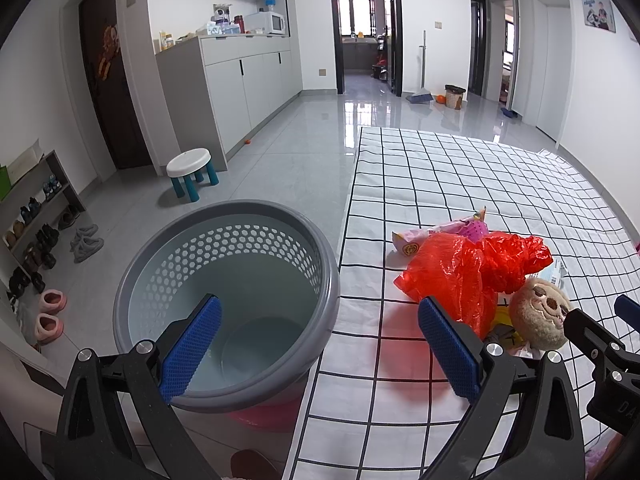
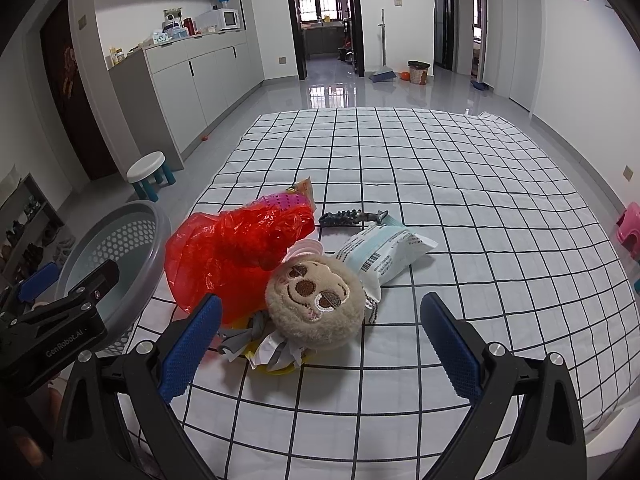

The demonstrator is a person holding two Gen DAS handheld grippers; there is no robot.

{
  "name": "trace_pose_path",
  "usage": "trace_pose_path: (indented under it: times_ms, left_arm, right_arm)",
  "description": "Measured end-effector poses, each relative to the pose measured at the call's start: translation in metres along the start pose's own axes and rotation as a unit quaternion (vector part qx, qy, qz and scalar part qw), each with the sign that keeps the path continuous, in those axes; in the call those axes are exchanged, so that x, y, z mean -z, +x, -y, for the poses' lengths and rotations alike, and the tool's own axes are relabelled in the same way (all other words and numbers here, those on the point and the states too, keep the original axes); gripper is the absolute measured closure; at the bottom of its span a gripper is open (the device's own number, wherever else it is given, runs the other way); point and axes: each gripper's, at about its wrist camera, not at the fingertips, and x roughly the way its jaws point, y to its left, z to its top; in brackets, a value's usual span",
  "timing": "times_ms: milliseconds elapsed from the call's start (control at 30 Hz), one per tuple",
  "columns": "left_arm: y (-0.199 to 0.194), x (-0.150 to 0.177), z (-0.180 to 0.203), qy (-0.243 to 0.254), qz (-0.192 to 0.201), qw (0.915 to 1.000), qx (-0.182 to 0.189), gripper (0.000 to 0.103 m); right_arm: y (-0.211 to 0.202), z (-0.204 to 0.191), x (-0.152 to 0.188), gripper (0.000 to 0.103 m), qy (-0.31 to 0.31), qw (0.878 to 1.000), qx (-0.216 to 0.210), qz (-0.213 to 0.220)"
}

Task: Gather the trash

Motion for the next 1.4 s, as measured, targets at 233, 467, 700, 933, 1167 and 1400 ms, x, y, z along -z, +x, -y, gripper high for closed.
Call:
trace_pose_path:
  times_ms: [233,467,700,933,1167,1400]
  left_arm:
    - [-0.0002,0.0001,0.0002,0.000,0.000,1.0000,0.000,0.006]
    - [-0.0002,0.0001,0.0002,0.000,0.000,1.0000,0.000,0.006]
    - [-0.0003,0.0001,0.0002,0.000,0.000,1.0000,0.000,0.006]
    - [-0.0003,0.0001,0.0002,0.000,0.001,1.0000,0.000,0.006]
    - [-0.0002,0.0001,0.0001,0.000,0.001,1.0000,0.000,0.006]
    - [-0.0002,0.0001,0.0001,0.000,0.001,1.0000,0.000,0.006]
  right_arm:
    - [0.0000,0.0001,0.0001,0.008,0.000,1.000,0.000,0.000]
    - [-0.0002,0.0006,0.0003,0.008,0.000,1.000,-0.001,0.000]
    - [-0.0003,0.0005,0.0004,0.008,0.001,1.000,-0.001,0.000]
    - [-0.0003,0.0004,0.0005,0.008,0.000,1.000,-0.001,0.000]
    - [-0.0007,0.0000,0.0005,0.008,0.000,1.000,-0.001,0.000]
    - [-0.0039,-0.0040,-0.0005,0.008,-0.004,1.000,-0.001,0.003]
